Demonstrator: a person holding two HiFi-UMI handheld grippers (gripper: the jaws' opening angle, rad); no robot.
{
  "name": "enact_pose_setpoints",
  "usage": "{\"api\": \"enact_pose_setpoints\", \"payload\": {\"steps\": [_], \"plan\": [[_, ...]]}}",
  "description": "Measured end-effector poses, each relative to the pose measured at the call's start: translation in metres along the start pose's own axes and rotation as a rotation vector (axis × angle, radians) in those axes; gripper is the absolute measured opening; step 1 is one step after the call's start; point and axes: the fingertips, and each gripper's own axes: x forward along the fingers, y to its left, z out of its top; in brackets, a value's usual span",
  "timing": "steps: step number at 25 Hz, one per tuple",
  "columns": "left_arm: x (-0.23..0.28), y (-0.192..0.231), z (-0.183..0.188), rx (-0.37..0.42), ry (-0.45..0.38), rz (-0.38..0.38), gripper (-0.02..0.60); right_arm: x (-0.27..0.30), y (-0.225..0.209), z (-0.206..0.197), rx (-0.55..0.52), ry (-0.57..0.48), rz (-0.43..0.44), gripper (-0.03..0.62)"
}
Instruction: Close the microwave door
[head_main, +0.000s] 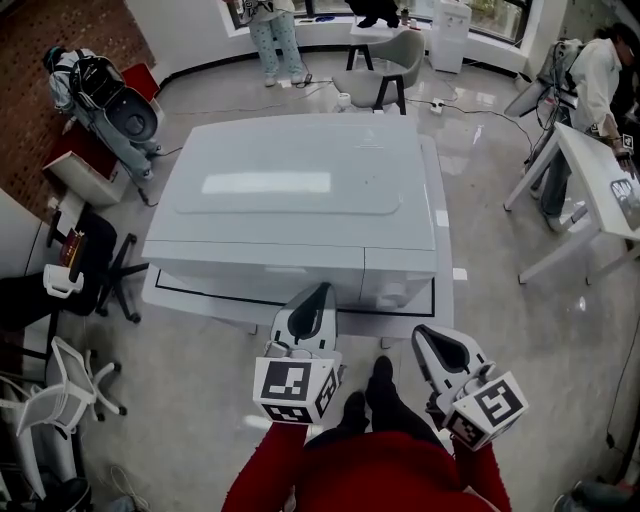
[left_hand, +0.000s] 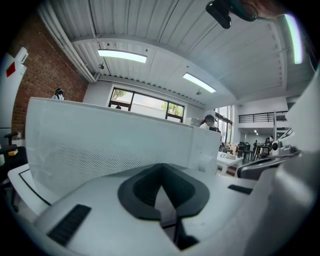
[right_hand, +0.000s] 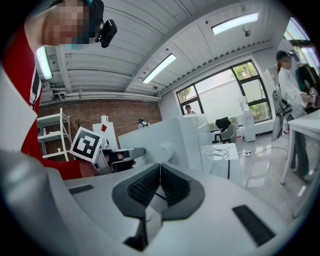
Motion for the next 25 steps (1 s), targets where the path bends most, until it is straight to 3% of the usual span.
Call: {"api": "enact_pose_setpoints", "payload": {"steps": [4, 8, 10, 13, 17, 25], "plan": [[-0.007, -0.004, 0.005, -0.009, -0.021, -0.058, 0.011, 0.0, 0.003, -0.001, 0.007, 0.013, -0.003, 0.015], [-0.03, -0.02, 0.032, 0.028, -0.134, -0.17, 0.011, -0.003, 0.008, 0.006, 0.0, -0.007, 0.002, 0.015], [-0.043, -0.023, 0.031, 0.067, -0.135, -0.202, 0.01, -0.006, 0.013, 0.008, -0.02, -0.023, 0.01, 0.015], [-0.058, -0.023, 0.021, 0.109, -0.117, -0.22, 0.011, -0.007, 0.023, 0.011, -0.068, -0.072, 0.041, 0.015], [-0.076, -0.031, 0.014, 0.062, -0.131, -0.24, 0.009, -0.011, 0.034, 0.013, -0.088, -0.11, 0.05, 0.014], [-0.107, -0.043, 0.005, 0.048, -0.16, -0.283, 0.011, -0.023, 0.04, 0.013, -0.07, -0.141, 0.02, 0.014]]}}
